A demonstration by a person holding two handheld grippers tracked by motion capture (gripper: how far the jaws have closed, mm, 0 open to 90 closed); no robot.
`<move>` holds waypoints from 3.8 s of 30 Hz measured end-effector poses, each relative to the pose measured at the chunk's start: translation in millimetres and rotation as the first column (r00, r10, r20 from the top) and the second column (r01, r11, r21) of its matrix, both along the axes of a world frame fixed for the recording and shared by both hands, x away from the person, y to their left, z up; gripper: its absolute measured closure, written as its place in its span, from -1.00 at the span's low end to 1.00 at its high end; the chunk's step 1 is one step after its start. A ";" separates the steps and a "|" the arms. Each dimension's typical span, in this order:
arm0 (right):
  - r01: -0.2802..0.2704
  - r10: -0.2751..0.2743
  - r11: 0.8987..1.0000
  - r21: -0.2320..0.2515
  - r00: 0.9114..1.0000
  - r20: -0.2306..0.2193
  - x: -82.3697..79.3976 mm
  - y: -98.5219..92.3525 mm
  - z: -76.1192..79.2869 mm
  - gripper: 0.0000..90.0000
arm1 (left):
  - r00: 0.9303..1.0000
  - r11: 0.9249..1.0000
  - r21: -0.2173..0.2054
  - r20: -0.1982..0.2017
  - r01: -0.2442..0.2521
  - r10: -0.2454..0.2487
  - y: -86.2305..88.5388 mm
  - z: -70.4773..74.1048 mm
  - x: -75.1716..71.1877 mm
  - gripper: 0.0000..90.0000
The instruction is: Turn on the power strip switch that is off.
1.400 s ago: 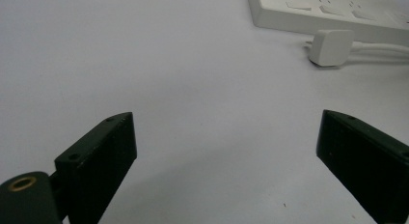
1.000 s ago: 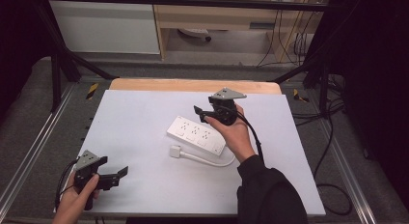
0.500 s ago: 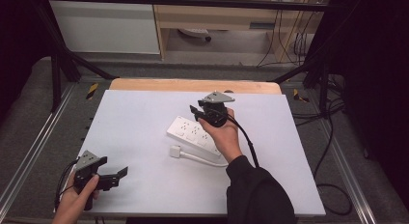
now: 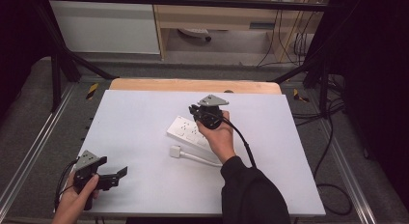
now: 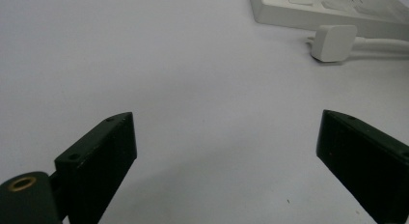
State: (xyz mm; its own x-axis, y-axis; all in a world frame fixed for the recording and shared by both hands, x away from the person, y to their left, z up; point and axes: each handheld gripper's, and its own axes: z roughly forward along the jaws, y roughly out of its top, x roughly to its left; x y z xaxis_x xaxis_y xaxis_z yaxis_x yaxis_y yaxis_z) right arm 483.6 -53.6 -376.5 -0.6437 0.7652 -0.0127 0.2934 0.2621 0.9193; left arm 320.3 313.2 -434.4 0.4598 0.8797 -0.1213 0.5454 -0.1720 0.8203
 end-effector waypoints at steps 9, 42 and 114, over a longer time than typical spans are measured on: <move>-0.042 0.041 0.999 -0.031 0.999 -0.019 -1.9 12.6 -13.6 1.00 | 1.000 1.000 0.006 -0.001 0.001 -0.001 1.1 0.3 0.0 -0.85; -0.076 0.060 0.993 -0.086 0.983 -0.171 -13.4 39.3 -62.4 1.00 | 1.000 0.999 0.030 -0.012 0.013 -0.013 -0.1 -1.5 0.8 -0.85; -0.038 0.025 0.996 -0.082 0.988 -0.152 -14.4 38.5 -67.9 1.00 | 1.000 0.999 0.037 -0.015 0.021 -0.020 -1.7 -2.4 0.7 -0.85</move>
